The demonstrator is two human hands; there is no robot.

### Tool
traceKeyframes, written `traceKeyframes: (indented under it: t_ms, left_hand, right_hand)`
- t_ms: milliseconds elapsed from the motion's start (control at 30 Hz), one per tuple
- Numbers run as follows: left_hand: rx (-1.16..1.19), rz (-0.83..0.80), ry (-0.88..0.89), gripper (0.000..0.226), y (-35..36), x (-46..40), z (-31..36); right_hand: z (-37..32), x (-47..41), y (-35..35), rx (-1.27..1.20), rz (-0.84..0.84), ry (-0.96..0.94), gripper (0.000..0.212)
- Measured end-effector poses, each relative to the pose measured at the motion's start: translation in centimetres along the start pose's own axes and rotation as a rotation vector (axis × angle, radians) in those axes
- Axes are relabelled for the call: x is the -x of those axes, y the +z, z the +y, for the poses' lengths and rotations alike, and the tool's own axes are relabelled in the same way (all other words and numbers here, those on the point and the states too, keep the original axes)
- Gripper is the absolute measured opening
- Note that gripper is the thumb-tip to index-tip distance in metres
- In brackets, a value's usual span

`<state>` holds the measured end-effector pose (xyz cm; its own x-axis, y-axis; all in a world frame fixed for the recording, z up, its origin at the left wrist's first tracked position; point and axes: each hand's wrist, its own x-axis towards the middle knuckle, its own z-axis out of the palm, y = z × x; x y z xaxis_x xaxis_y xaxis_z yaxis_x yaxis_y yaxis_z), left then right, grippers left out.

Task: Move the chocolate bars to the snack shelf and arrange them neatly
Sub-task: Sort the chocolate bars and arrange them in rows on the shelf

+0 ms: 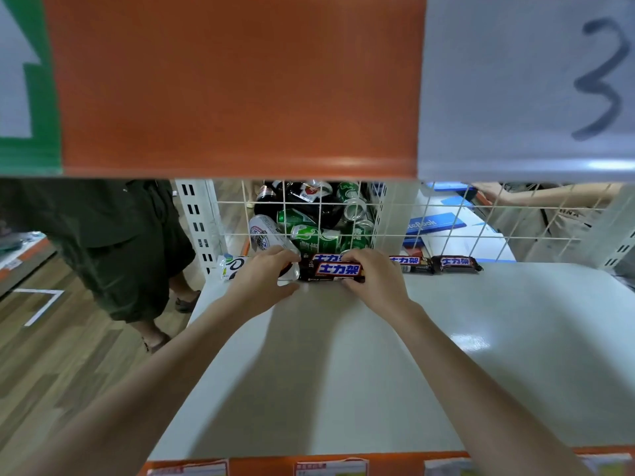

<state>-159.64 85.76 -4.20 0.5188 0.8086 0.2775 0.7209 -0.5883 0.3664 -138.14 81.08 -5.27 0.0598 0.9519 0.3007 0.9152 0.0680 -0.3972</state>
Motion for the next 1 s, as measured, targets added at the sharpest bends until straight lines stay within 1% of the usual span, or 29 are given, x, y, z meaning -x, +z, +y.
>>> traceKeyframes:
  t_ms: [200, 333, 467, 567, 733, 833, 1000]
  left_hand:
    - [-0.023, 0.007, 0.028, 0.047, 0.4, -0.3, 0.9]
    - [-0.034, 0.005, 0.033, 0.048, 0.4, -0.5, 1.4]
    - [-0.020, 0.018, 0.034, 0.048, 0.3, -0.3, 1.8]
    - [-0.020, 0.013, 0.025, 0.048, 0.1, -0.1, 2.1]
    - [-0.033, 0.006, 0.018, 0.047, 0.1, 0.8, 2.6]
    - [-0.039, 0.011, 0.021, 0.047, 0.3, 1.0, 3.4]
    - [-0.029, -0.004, -0.009, 0.047, 0.8, 1.6, 5.6]
  right_hand:
    - [0.1, -0.1, -0.1, 0.024, -0.003, 0.006, 0.045]
    - [0.4, -0.1, -0.2, 0.042, -0.017, 0.022, 0.040]
    - [0.4, -0.1, -0.2, 0.013, 0.012, 0.026, 0.033]
    - [0.2, -0.1, -0.2, 0.021, 0.012, 0.028, 0.035]
    - [0.3, 0.6, -0.6, 0.056, 0.010, 0.004, 0.046]
    - [0.5, 1.4, -1.5, 0.052, 0.050, -0.012, 0.044]
    - [1.5, 3.9, -3.5, 0.056, 0.068, 0.000, 0.039]
